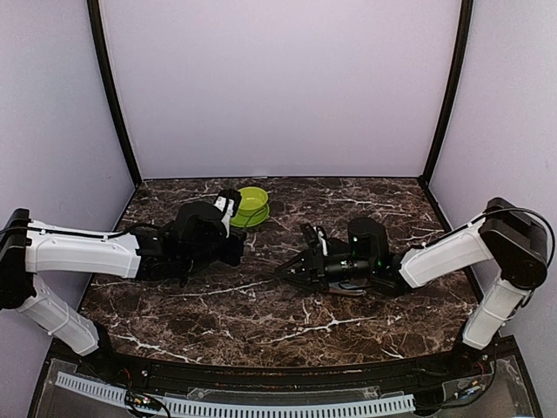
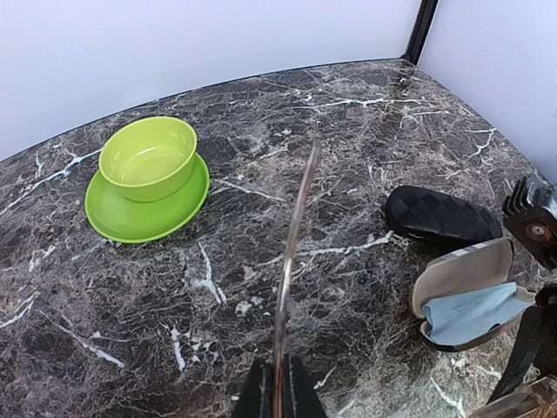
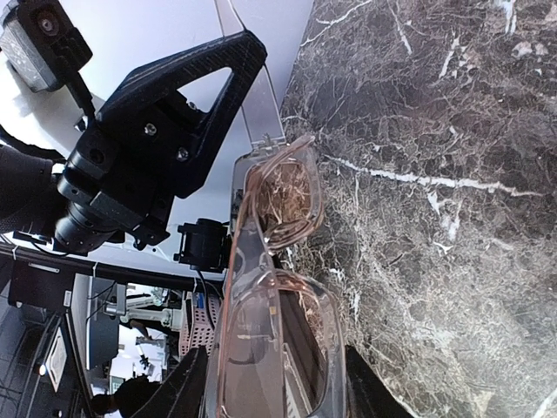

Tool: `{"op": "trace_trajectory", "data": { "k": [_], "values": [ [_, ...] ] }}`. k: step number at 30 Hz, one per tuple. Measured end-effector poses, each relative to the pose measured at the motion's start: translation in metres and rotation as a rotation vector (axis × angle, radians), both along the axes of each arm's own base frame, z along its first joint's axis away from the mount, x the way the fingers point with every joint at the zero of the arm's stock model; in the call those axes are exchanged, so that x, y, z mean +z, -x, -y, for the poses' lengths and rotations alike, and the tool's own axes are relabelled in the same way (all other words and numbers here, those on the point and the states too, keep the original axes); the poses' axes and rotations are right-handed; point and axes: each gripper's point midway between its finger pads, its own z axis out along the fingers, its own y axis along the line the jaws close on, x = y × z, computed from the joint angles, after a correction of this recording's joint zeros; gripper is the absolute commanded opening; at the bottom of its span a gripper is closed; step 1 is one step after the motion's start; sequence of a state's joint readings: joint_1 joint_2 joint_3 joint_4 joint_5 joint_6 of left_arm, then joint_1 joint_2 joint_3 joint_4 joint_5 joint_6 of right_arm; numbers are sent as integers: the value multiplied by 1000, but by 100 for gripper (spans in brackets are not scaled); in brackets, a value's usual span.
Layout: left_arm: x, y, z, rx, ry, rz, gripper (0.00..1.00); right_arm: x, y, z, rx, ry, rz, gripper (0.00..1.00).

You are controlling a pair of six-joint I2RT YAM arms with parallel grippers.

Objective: Organize the sunglasses
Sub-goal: Pass from the left arm to the right

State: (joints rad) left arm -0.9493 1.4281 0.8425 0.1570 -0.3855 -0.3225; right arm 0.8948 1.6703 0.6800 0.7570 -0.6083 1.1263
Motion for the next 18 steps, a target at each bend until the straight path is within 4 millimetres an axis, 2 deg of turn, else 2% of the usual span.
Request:
{"op": "trace_trajectory", "data": {
  "k": [4, 13, 18],
  "values": [
    [3, 2, 1, -3, 8, 3, 15, 3, -1, 2, -4, 30, 34, 36],
    [4, 7, 7, -32, 27, -11, 36, -9, -5, 6, -12, 105, 92, 33],
    [15, 11, 5, -44, 63, -3, 50, -8, -6, 12, -6, 158, 165, 33]
  ]
}}
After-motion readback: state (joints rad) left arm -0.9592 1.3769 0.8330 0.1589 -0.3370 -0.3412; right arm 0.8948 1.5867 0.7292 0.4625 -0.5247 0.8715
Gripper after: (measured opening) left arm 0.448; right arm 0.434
